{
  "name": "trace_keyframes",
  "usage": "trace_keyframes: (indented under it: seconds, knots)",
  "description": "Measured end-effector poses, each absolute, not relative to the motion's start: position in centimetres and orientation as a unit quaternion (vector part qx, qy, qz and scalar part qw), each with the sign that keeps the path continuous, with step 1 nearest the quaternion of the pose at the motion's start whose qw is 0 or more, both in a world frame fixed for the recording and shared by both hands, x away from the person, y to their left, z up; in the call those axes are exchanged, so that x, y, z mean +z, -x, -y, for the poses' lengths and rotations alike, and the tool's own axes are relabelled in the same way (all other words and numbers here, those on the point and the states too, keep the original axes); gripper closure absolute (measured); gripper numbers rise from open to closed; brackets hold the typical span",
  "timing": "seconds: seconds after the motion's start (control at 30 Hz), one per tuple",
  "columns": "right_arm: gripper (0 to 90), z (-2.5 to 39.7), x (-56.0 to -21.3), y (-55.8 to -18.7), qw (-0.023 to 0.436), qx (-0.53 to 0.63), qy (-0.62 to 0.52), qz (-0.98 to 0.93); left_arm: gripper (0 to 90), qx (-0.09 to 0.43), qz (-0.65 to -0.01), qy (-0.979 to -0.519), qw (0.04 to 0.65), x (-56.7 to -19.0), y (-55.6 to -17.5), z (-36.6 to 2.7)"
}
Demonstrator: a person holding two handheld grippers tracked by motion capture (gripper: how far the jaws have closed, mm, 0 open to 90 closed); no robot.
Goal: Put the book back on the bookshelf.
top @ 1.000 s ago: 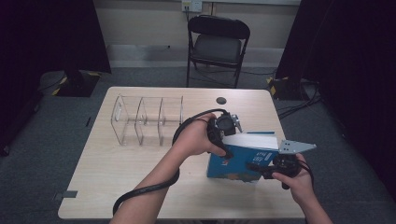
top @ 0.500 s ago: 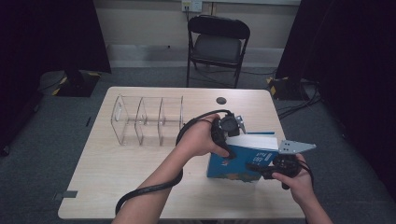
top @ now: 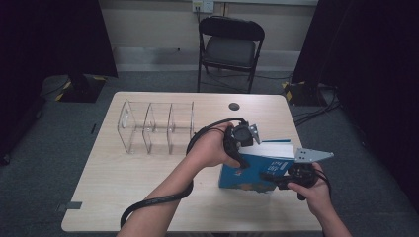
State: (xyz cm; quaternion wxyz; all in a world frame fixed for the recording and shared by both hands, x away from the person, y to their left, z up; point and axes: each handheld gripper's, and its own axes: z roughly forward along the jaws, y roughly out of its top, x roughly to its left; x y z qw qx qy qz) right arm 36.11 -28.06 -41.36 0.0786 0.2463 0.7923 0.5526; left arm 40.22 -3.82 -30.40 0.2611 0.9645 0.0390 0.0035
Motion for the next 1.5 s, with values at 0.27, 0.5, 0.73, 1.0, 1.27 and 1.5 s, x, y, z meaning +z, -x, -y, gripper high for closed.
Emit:
trace_keyframes:
  seconds: [0.27,0.5,0.73,1.0,1.27,1.5]
  knots:
    - [27.8,28.1,-41.9,-36.3,0.082,0.553,-0.237,-0.795,60.7,0.015,-0.055,-0.966,0.253,-30.2,-39.2,3.8]
    - [22.6,28.7,-43.3,-36.1,0.095,0.543,-0.244,-0.798,61.7,-0.009,-0.102,-0.962,0.254,-30.0,-39.3,3.9]
    - [21.8,29.8,-45.1,-35.8,0.097,0.512,-0.279,-0.806,61.8,-0.007,-0.139,-0.960,0.244,-29.5,-39.6,3.8]
    - [20.6,30.7,-47.2,-35.8,0.112,0.462,-0.310,-0.823,61.9,0.000,-0.171,-0.956,0.237,-28.8,-40.1,2.5]
    - [19.5,29.5,-48.7,-35.6,0.115,0.417,-0.302,-0.849,61.8,0.001,-0.203,-0.952,0.228,-28.4,-40.5,1.4]
    - [18.7,28.4,-49.9,-35.7,0.121,0.390,-0.301,-0.862,61.9,0.000,-0.219,-0.947,0.235,-28.0,-40.6,0.2]
